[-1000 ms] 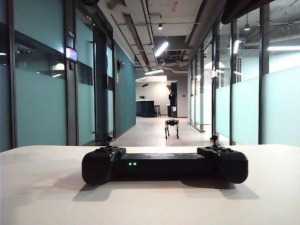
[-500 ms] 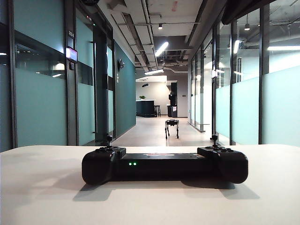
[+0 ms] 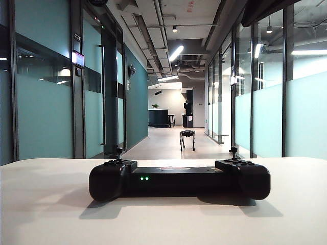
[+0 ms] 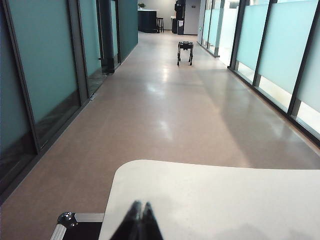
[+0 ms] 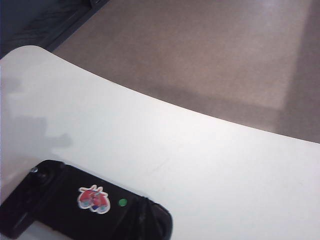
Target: Push the left joystick on the remote control sitting on the white table forward to make the robot dog walk in a straight line until it approaches the door.
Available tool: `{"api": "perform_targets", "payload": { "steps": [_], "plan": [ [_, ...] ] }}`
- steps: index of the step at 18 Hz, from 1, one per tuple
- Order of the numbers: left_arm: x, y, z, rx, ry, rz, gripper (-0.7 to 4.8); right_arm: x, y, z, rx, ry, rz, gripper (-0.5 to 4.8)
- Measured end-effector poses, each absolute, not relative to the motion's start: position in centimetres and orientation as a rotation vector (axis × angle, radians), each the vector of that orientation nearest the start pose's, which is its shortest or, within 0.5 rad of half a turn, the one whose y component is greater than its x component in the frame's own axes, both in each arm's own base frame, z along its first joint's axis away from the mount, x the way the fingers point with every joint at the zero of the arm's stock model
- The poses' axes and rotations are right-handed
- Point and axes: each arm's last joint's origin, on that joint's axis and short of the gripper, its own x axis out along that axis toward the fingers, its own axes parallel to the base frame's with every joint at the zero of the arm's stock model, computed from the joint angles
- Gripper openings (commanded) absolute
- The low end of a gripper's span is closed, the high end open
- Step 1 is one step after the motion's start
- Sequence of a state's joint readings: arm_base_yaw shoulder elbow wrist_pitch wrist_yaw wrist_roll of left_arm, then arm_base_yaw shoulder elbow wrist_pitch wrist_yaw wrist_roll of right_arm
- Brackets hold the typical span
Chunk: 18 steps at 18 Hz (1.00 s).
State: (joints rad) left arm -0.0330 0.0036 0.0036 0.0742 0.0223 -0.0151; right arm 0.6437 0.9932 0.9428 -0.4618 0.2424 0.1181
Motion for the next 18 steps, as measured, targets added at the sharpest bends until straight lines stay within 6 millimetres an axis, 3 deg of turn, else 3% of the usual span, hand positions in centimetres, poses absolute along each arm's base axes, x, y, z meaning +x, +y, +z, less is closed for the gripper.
{"api": "perform_targets", "payload": {
  "steps": [2, 5, 9, 13, 18],
  "plan": [
    [9.7, -0.4, 17.2, -0.015, -0.074, -0.056, -0.05, 17.0, 11.6, 32.5, -0.108, 0.482, 0.336, -0.05],
    [9.7, -0.4, 17.2, -0.015, -0.073, -0.056, -0.05, 16.4, 8.6, 32.6, -0.068, 0.319, 0.241, -0.05],
    [9.7, -0.4, 17.2, -0.015, -0.073, -0.056, -0.05, 14.6, 5.4, 29.2, -0.121, 0.135, 0.205, -0.05],
    [9.7, -0.4, 17.1, -0.015, -0.071, -0.055, -0.05, 12.8, 3.2, 25.0, -0.113, 0.133, 0.144, -0.05],
    [9.7, -0.4, 17.1, -0.015, -0.07, -0.056, -0.05, 10.3, 1.0, 22.5, -0.088, 0.021, -0.003, -0.05]
  ]
}}
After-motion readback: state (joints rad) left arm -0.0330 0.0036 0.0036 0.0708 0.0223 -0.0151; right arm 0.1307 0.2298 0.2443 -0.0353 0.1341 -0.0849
